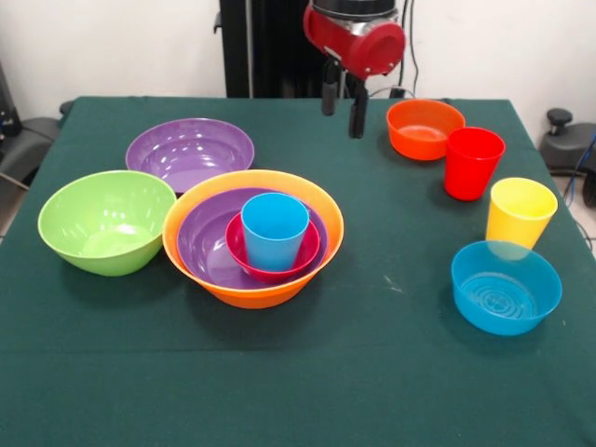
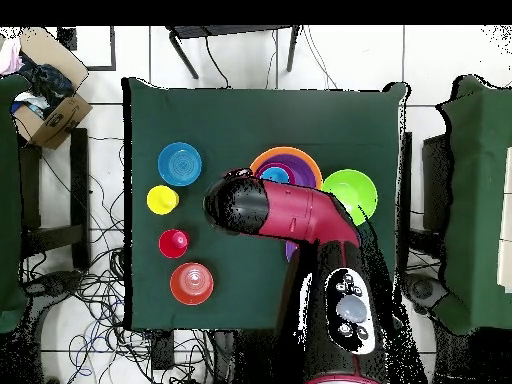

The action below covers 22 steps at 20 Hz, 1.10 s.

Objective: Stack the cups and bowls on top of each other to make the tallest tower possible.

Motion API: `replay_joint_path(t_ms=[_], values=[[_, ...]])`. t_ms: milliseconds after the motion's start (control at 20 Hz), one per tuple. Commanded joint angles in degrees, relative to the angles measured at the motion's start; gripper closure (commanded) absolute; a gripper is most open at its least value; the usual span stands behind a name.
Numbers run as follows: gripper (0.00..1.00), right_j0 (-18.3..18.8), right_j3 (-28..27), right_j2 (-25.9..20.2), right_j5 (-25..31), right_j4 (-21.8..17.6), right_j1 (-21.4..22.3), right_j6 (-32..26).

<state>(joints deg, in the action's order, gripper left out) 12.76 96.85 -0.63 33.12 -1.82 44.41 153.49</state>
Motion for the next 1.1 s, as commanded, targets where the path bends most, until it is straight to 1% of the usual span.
replay_joint_path(t_ms=[50, 200, 400, 750, 950, 1050, 1100], values=[[0.0, 0.4, -7.6, 0.9, 9.1, 1.1, -2.7, 3.7], [0.0, 1.2, -11.5, 2.0, 11.3, 1.1, -4.0, 3.9], [0.0, 3.2, -16.8, 2.1, 14.8, 1.3, -6.2, 2.9], [0.0, 6.3, -25.9, 1.7, 18.3, 1.6, -11.9, 1.4], [0.0, 8.2, -28.0, 1.3, 19.9, 1.7, -13.2, 0.4], [0.0, 9.3, -28.0, 1.0, 19.6, 2.0, -14.0, 0.1], [0.0, 9.7, -28.0, 1.0, 18.5, 1.9, -14.7, 0.1]])
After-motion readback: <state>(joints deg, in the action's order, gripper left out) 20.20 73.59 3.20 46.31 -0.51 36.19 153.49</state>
